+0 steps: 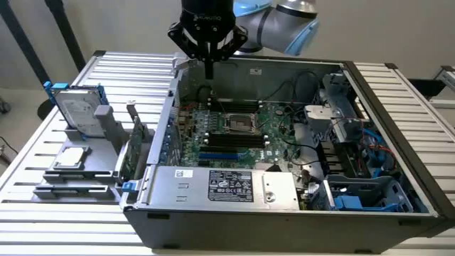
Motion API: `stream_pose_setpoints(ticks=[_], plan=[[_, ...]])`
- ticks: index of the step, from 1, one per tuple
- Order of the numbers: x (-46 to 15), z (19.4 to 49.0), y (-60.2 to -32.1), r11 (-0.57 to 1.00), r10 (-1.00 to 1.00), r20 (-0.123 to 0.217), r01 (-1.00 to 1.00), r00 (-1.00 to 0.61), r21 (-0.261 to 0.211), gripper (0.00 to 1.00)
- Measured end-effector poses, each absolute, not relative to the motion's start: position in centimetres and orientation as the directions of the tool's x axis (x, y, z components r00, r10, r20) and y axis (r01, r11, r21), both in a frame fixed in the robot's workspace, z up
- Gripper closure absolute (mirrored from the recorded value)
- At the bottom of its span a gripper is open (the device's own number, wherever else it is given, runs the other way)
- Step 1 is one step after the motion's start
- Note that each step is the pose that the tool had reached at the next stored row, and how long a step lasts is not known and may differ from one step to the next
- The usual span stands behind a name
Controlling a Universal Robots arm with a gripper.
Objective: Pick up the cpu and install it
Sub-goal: 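Reach for the cpu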
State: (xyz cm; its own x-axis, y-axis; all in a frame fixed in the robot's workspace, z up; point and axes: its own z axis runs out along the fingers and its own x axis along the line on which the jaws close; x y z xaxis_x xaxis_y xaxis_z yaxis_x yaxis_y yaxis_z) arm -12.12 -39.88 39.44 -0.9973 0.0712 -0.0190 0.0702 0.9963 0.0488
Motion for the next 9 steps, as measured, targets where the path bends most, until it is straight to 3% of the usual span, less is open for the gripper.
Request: stream_pose_setpoints(ticks=[9], plan=[[-12.12, 39.45, -39.88, 0.996, 0.071, -0.019, 0.070, -0.997, 0.049, 0.89]])
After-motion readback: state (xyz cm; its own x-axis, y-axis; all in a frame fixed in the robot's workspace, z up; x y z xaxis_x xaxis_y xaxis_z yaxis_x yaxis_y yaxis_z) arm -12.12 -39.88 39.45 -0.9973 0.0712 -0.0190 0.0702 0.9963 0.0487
